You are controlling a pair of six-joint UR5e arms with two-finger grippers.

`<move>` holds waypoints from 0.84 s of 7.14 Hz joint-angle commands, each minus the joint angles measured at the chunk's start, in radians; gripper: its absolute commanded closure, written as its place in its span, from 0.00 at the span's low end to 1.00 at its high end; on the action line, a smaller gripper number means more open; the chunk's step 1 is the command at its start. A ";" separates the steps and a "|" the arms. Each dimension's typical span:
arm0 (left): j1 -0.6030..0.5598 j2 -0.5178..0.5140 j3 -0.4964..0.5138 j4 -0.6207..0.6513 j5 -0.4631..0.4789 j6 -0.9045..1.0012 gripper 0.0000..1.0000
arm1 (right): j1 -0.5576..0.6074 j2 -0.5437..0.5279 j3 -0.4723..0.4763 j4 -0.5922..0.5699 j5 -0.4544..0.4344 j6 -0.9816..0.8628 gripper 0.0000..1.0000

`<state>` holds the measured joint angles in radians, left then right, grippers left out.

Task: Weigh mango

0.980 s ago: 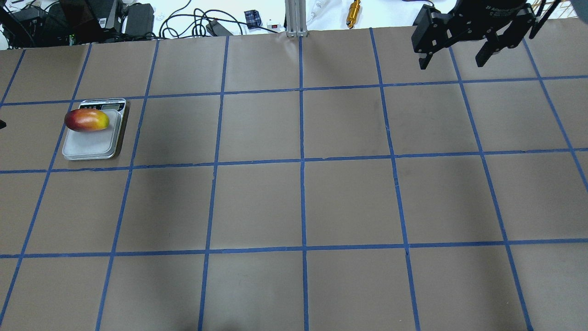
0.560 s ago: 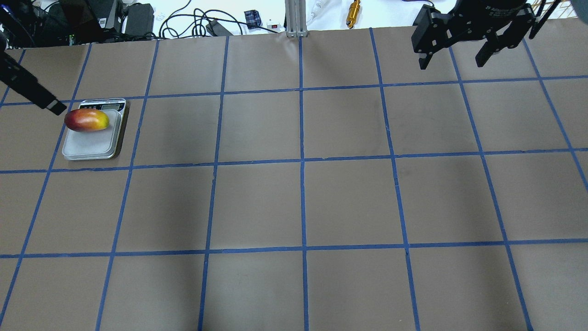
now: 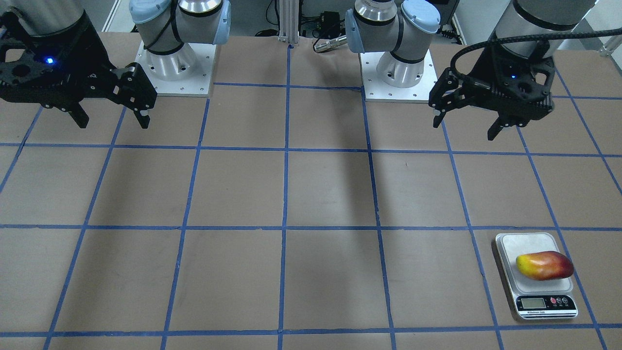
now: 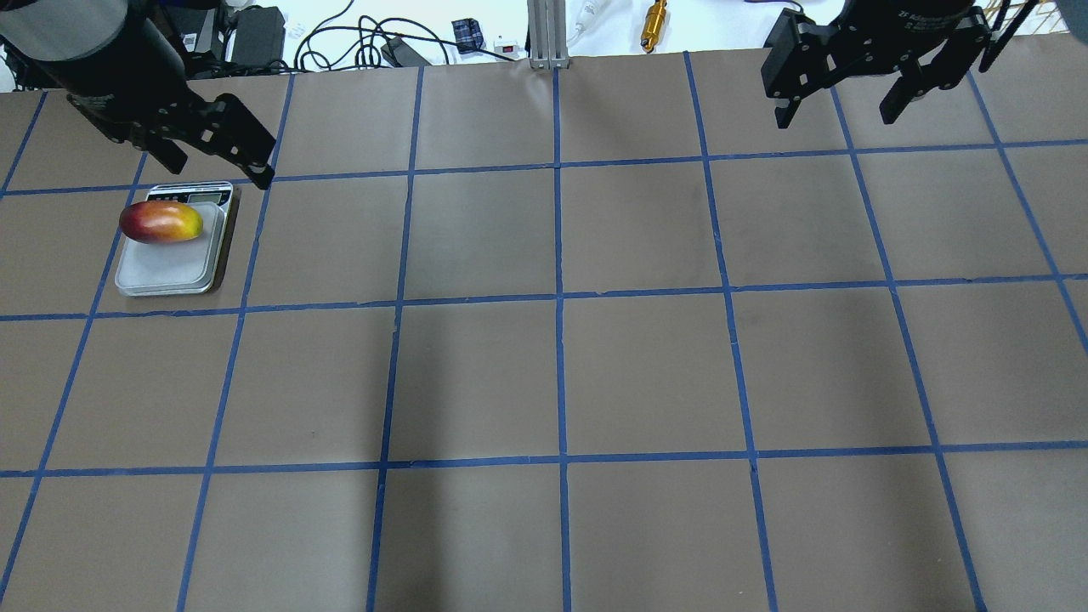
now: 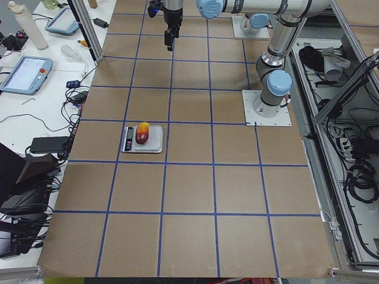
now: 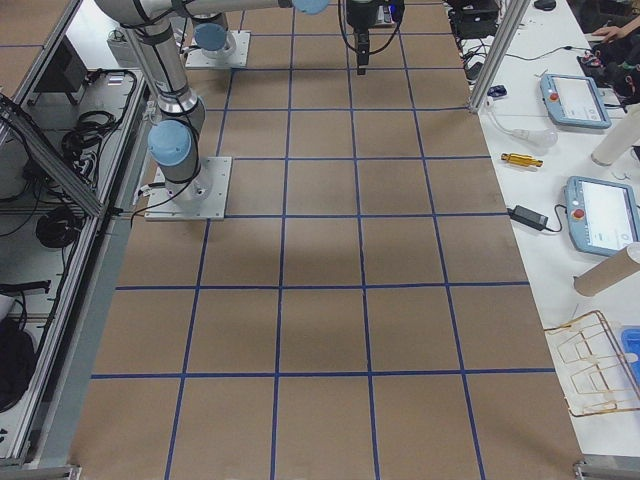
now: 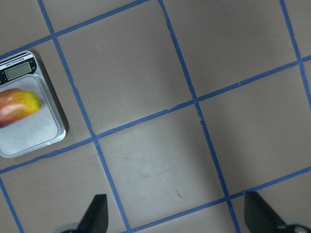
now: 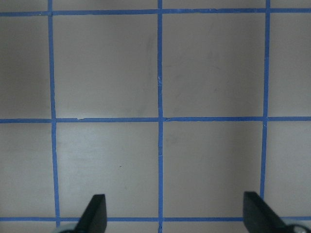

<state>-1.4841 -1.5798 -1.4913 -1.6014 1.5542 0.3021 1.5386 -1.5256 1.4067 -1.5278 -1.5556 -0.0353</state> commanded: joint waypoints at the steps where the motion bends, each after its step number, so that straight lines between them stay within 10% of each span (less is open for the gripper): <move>1: -0.099 0.003 -0.001 0.000 0.010 -0.211 0.00 | 0.000 -0.001 0.000 0.000 0.000 0.000 0.00; 6: -0.122 -0.006 0.002 -0.002 0.029 -0.304 0.00 | 0.000 -0.001 0.000 0.000 -0.001 0.000 0.00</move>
<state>-1.6063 -1.5852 -1.4911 -1.6023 1.5850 0.0044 1.5386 -1.5256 1.4066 -1.5279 -1.5558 -0.0353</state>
